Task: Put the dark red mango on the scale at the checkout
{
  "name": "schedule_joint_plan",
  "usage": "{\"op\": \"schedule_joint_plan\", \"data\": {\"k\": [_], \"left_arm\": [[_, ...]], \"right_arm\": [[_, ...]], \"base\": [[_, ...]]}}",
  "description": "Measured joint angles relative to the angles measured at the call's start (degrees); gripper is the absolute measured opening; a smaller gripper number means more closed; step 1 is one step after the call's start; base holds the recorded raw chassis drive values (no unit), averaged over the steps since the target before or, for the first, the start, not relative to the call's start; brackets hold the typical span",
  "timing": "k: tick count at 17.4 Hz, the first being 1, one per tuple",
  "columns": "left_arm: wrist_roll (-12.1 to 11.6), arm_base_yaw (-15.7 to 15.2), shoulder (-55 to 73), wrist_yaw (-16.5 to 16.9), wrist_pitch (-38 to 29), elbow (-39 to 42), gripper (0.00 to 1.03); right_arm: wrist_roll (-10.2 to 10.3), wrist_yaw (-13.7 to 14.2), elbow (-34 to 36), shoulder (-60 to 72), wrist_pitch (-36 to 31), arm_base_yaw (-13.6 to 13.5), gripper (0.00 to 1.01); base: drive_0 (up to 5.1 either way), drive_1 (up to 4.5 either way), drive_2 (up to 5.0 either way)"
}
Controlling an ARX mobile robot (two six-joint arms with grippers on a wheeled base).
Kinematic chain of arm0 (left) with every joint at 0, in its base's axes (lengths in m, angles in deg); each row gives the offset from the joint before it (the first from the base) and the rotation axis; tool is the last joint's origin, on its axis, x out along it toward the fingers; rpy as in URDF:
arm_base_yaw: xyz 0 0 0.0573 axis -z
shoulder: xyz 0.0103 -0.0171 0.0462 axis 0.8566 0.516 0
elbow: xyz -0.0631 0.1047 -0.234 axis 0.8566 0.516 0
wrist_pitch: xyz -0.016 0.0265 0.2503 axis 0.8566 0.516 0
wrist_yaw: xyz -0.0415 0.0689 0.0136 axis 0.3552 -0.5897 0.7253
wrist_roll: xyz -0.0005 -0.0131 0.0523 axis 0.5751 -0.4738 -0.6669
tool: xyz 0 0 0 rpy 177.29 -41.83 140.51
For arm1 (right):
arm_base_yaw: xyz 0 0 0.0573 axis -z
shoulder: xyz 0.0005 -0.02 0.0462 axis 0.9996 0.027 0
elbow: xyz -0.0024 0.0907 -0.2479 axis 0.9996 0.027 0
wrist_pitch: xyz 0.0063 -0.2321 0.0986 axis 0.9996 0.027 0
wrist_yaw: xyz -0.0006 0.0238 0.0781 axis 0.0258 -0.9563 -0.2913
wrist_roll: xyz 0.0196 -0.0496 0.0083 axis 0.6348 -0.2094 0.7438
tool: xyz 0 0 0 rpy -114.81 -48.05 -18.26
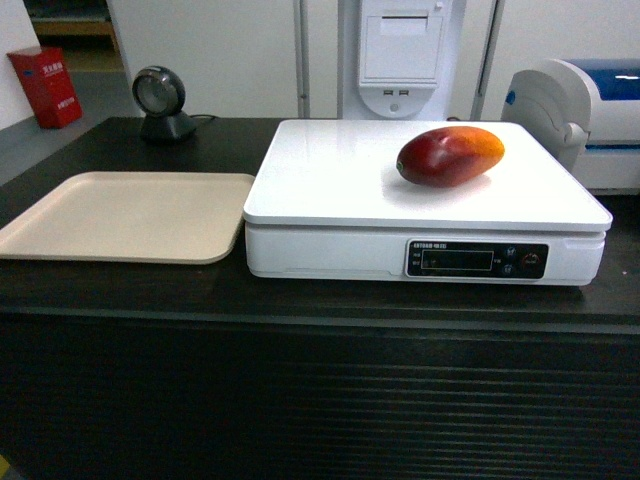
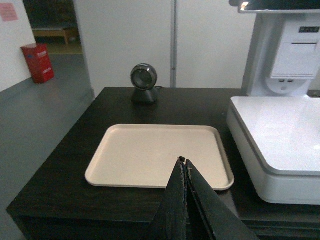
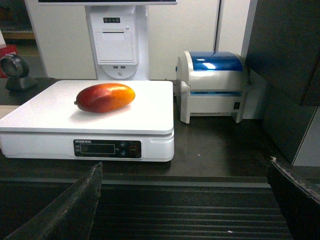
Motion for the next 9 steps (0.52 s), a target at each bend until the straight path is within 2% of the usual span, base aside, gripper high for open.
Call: {"op": "schedule_joint_plan", "data": {"k": [9], "left_arm": [[0.00, 0.48, -17.94, 0.52, 9.29, 9.25, 0.02]], "right_arm": [[0.00, 0.00, 0.00, 0.00, 0.00, 0.00, 0.98]], "base": [[0.0, 0.00, 0.0]]}}
